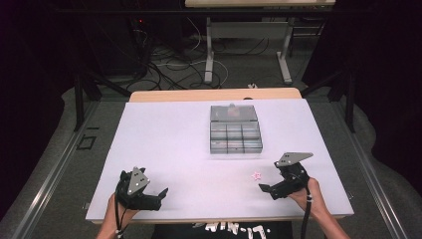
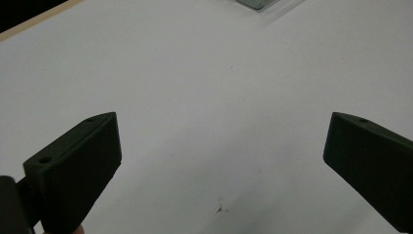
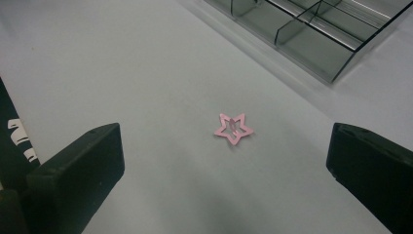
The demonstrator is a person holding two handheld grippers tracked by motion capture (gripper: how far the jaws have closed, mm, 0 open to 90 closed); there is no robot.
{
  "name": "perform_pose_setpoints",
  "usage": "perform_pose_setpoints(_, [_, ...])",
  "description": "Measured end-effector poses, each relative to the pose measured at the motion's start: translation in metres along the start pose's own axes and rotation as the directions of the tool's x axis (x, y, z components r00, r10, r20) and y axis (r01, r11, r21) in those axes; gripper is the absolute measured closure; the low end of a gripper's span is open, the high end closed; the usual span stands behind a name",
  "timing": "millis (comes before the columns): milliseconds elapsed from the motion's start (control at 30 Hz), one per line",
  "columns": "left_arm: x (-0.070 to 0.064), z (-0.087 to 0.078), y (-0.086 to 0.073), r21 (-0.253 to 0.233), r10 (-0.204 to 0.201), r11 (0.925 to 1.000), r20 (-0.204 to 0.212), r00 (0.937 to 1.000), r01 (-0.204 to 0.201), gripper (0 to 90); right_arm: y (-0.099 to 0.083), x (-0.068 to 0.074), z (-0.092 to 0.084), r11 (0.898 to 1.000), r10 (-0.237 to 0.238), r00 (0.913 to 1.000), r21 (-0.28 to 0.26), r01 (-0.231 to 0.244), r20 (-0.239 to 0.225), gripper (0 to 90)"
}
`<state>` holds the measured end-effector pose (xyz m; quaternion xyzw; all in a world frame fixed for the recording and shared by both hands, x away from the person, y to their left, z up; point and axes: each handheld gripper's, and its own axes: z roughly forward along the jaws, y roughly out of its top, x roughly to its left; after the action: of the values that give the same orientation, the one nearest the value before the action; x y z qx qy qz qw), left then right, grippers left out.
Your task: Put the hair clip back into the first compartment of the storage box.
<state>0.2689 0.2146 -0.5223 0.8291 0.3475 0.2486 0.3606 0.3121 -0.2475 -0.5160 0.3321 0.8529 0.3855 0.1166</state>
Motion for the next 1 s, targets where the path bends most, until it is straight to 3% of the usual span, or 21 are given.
perform_pose_setpoints(300, [0.0,0.001,0.0,0.003,-0.009,1.0,0.003,1.0,0.009,0.4,0.009,0.003,0.016,0.999,-0.009,0.9999,0.037,0.009,-0.008,0.0])
perform_pose_setpoints(667, [0.0,0.002,0.0,0.005,-0.011,0.9999,0.007,0.9999,0.011,0.4,0.015,-0.002,0.025,1.0,0.012,0.9999,0.025,-0.012,-0.011,3.3])
perform_pose_setpoints(967, [0.001,0.002,0.0,0.006,0.0,1.0,-0.001,1.0,0.0,0.4,0.015,-0.004,0.032,0.999,0.03,0.9995,0.031,-0.03,0.005,17.6])
perform_pose_setpoints(1000, [0.001,0.002,0.0,0.006,-0.002,1.0,0.002,1.0,0.002,0.4,0.014,-0.005,0.033,0.999,0.042,0.999,0.023,-0.042,0.016,24.2])
